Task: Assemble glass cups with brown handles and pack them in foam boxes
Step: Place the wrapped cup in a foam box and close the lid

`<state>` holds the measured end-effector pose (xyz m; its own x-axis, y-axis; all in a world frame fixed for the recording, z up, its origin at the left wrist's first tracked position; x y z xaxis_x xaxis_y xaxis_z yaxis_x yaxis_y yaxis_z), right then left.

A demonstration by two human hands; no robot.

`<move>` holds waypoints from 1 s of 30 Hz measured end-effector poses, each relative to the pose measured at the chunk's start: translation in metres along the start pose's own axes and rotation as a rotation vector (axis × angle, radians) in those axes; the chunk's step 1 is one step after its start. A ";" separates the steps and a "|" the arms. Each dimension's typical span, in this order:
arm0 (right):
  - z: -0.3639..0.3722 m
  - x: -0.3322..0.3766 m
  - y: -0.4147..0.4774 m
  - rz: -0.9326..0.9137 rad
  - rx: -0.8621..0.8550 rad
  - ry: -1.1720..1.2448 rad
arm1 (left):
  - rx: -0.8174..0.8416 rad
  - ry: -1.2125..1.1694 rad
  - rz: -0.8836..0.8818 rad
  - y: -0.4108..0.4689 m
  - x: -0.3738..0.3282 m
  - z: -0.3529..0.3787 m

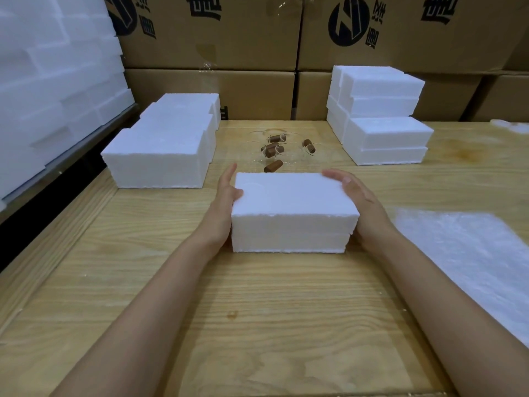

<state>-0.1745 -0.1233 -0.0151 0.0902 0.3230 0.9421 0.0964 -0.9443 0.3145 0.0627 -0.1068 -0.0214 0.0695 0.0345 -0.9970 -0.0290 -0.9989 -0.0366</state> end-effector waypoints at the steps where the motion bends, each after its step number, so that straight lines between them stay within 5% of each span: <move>1: 0.000 -0.001 -0.001 -0.041 -0.023 0.007 | 0.011 0.015 0.045 -0.001 0.002 -0.001; 5: -0.007 -0.004 -0.008 -0.079 -0.021 0.045 | 0.143 0.000 0.045 -0.001 0.008 -0.010; 9: -0.029 -0.003 -0.017 0.026 0.448 -0.053 | 0.347 0.152 0.069 -0.003 0.008 -0.026; 11: -0.035 -0.009 -0.016 0.048 0.537 -0.155 | 0.392 0.233 0.058 -0.004 0.009 -0.032; 24: -0.023 0.000 -0.010 -0.042 0.321 -0.114 | 0.282 0.108 0.065 0.003 0.005 -0.041; 30: -0.014 0.009 -0.003 0.061 0.283 0.001 | 0.313 -0.003 -0.048 0.005 -0.004 -0.037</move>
<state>-0.1881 -0.1181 -0.0061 0.1036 0.2661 0.9584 0.3635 -0.9070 0.2126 0.0991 -0.1131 -0.0147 0.0754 0.0817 -0.9938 -0.3310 -0.9381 -0.1023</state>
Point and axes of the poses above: each hand's wrist, its own y-axis towards the middle knuckle, its own z-axis out of the palm, x = y × z, the point moved 1 cm from there along y, towards the middle knuckle, and after that the axes turned 7 degrees about -z, right-handed, at the moved point
